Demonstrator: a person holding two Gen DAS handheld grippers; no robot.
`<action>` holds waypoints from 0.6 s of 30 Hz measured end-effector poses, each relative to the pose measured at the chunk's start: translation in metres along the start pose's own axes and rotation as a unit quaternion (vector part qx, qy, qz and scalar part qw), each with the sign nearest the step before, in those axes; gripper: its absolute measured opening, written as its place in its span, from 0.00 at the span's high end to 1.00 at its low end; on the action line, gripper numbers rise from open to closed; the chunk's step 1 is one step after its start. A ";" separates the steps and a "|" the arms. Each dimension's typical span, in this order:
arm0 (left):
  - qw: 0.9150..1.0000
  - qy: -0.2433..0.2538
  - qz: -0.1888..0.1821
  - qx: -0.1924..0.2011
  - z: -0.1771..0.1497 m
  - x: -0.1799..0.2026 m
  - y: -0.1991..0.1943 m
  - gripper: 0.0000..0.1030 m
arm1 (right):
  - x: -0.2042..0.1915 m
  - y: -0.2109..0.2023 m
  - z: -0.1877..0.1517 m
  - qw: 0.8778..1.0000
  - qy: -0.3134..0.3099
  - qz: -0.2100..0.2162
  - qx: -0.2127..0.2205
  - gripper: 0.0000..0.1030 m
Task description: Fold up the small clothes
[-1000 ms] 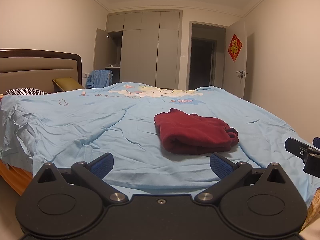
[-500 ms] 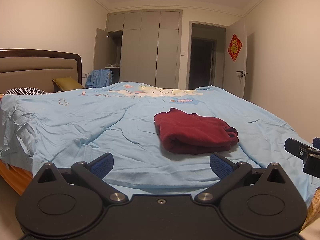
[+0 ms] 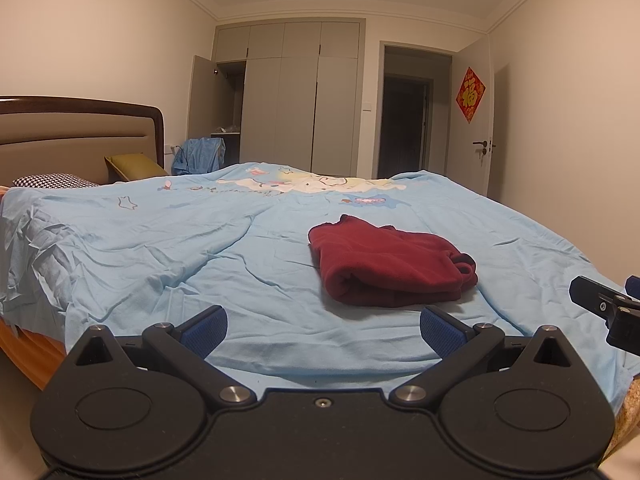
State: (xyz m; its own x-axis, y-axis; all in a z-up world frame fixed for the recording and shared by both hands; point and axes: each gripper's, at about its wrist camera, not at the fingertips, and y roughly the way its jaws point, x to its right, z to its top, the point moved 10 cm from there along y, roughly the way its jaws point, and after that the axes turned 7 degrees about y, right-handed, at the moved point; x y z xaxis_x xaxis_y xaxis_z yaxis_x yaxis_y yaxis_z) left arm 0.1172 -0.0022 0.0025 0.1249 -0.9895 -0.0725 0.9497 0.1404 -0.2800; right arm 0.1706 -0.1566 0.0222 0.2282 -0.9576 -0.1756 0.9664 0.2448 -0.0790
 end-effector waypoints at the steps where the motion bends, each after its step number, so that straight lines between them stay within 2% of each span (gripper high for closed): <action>1: 1.000 0.000 0.000 0.000 0.000 0.000 0.000 0.01 | 0.000 0.000 0.000 1.000 0.000 0.000 0.000 0.00; 18: 1.000 0.000 0.000 0.000 0.000 0.000 0.000 0.01 | -0.001 -0.001 -0.001 1.000 0.000 0.000 -0.001 0.00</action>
State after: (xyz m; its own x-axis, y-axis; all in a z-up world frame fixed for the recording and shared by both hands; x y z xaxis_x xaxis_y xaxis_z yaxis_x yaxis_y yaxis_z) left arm 0.1171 -0.0021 0.0026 0.1249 -0.9895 -0.0724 0.9496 0.1404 -0.2804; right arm 0.1693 -0.1562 0.0217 0.2286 -0.9575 -0.1762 0.9660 0.2455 -0.0811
